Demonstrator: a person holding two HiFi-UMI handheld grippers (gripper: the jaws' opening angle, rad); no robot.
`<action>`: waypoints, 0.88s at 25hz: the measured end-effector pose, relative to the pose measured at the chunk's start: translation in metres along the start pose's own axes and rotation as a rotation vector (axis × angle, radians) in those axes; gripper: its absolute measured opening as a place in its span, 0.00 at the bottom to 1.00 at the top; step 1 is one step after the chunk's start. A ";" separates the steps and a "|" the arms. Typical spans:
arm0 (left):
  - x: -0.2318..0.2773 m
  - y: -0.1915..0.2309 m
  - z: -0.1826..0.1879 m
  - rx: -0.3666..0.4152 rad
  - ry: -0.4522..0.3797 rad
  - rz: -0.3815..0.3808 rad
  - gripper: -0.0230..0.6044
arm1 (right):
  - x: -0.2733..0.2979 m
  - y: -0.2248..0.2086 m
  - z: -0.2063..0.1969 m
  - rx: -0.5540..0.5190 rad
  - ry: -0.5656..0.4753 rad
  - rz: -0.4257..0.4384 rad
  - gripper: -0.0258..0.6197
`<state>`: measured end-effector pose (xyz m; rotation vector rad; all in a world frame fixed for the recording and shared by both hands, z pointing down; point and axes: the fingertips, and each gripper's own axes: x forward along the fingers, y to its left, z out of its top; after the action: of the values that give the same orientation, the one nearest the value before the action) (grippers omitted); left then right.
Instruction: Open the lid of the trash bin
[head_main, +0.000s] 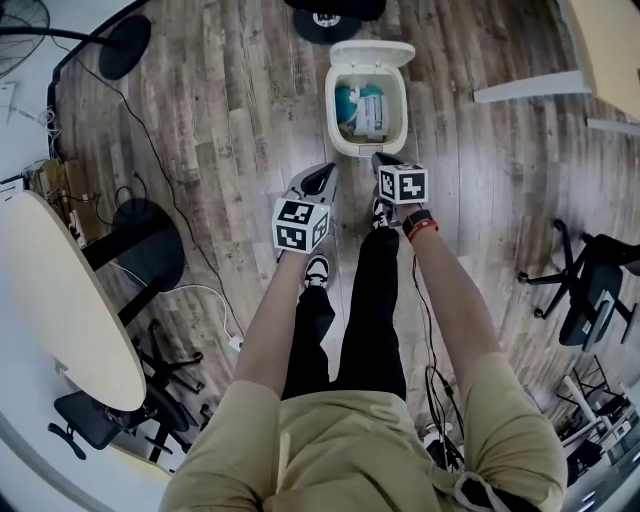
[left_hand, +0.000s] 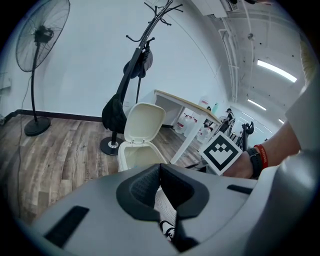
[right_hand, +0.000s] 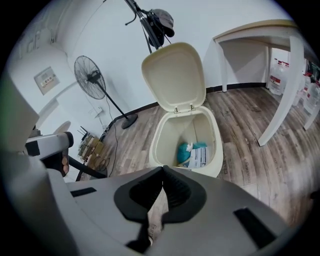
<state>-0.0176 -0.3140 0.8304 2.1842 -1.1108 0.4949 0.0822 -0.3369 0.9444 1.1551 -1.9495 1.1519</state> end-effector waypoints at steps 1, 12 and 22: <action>-0.006 -0.005 0.007 0.004 -0.003 -0.001 0.08 | -0.011 0.004 0.004 -0.001 -0.008 0.003 0.05; -0.077 -0.052 0.065 0.044 -0.030 0.007 0.08 | -0.137 0.046 0.040 0.048 -0.122 0.004 0.05; -0.164 -0.091 0.121 0.072 -0.099 0.027 0.08 | -0.260 0.095 0.065 -0.019 -0.244 -0.040 0.05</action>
<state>-0.0313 -0.2609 0.6138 2.2796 -1.1937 0.4489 0.1102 -0.2724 0.6691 1.3722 -2.1017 1.0087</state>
